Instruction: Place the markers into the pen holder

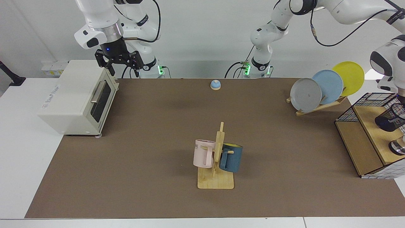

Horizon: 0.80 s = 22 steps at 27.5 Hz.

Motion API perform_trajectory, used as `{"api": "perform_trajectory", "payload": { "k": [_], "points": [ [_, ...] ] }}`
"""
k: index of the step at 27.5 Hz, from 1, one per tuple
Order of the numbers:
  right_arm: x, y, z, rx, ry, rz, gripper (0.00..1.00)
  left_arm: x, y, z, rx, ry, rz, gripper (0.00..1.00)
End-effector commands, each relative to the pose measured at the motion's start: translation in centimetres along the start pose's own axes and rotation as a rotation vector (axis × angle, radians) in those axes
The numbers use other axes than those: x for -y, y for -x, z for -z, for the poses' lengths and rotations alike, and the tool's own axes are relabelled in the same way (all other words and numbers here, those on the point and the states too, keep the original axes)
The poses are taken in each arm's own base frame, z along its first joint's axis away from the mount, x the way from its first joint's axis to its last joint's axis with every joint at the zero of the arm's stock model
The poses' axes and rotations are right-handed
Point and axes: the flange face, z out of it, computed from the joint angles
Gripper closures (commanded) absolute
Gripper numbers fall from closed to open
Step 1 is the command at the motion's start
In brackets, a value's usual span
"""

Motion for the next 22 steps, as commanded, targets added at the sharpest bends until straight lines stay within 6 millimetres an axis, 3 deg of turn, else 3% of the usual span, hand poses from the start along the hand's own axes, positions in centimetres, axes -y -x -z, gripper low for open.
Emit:
{"api": "perform_trajectory", "payload": {
  "k": [1,22],
  "points": [
    [-0.1,-0.2,0.3,-0.015,-0.005,-0.018,0.00,-0.4,-0.9,1.0,-0.033,0.009,-0.008,1.00],
    [-0.1,-0.2,0.3,-0.015,-0.005,-0.018,0.00,-0.8,-1.7,2.4,-0.066,0.023,0.016,1.00]
  ]
}}
